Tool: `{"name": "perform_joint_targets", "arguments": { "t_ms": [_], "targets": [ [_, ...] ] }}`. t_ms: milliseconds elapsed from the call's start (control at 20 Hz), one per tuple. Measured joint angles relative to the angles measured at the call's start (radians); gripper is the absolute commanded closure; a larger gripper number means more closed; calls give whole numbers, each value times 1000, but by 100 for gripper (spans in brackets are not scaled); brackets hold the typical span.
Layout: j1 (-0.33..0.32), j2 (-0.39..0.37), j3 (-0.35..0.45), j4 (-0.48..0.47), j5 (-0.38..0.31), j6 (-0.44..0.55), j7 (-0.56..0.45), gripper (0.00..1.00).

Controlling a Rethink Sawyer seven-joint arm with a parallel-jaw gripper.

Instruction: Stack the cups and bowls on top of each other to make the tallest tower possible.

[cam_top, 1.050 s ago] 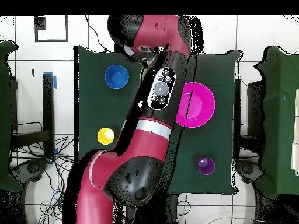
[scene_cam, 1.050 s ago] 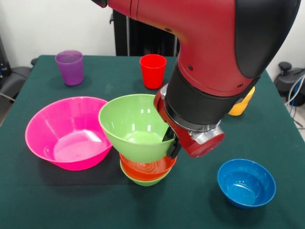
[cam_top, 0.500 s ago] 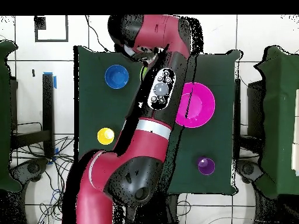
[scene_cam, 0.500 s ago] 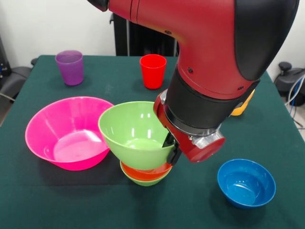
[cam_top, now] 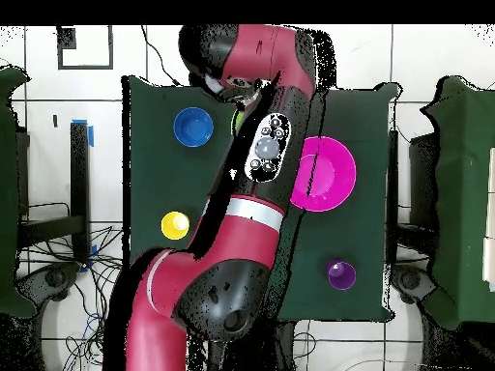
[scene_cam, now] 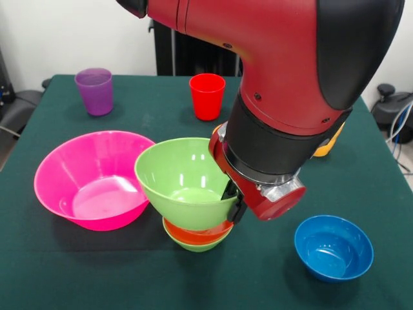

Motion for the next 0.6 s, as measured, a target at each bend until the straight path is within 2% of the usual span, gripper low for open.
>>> {"name": "perform_joint_targets", "arguments": {
  "t_ms": [600],
  "targets": [
    [2,0,10,13,0,0,0,100]
  ]
}}
